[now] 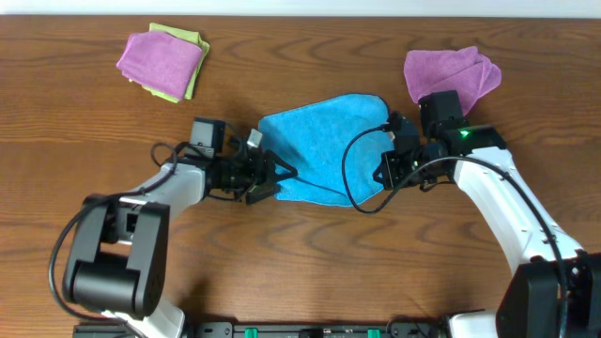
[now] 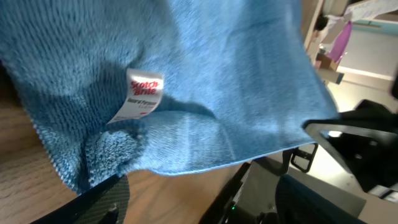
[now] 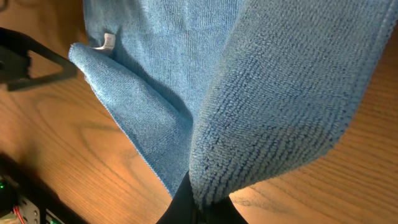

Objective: Fold the cloth

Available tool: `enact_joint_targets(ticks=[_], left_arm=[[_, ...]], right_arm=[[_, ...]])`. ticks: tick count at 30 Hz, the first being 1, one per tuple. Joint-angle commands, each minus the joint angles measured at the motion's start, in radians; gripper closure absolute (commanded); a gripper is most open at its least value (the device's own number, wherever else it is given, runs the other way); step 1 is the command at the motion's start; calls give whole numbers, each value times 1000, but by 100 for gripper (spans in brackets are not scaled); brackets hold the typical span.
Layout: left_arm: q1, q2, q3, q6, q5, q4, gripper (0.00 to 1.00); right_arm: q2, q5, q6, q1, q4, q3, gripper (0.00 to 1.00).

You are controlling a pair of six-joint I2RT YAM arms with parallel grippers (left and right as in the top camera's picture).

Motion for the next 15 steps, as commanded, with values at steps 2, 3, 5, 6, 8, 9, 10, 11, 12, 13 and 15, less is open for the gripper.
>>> enact_joint_targets(ticks=[2,3,5,6,8,9,10,11,12,13,15], left_arm=[[-6,44,-5,-36,-8,12,26],[-5,45,-5,-36,-8,13,26],[-5,45,-5,-36,-7,21,26],[-5,45,-5,-43,-8,27,26],[-7,45,-5,-47,-13,43,25],[-8,45,-5,-51,-19,49,25],[-10,45,-5,-57,-28,56,25],[-12,45,-5,-66,-38,66,25],[-14,45,-5,-70,-45,71,25],[-16,45,-5,-71,-46,80,25],[-20,45,-5,-77,-49,98,25]], right_arm=[[-19,-12,23,5,3,-4,99],[-19,-12,26,5,3,-4,99],[-19,-12,26,5,3,-4,99],[-19,-12,26,5,3,-4,98],[-19,-12,26,5,4,-4,99],[-19,-12,26,5,6,-4,99],[-19,-12,26,5,7,-4,98],[-19,-12,26,5,8,-4,99],[-19,-12,26,5,10,-4,99],[-19,-12,26,5,11,-4,98],[-19,-12,26,5,13,-4,99]])
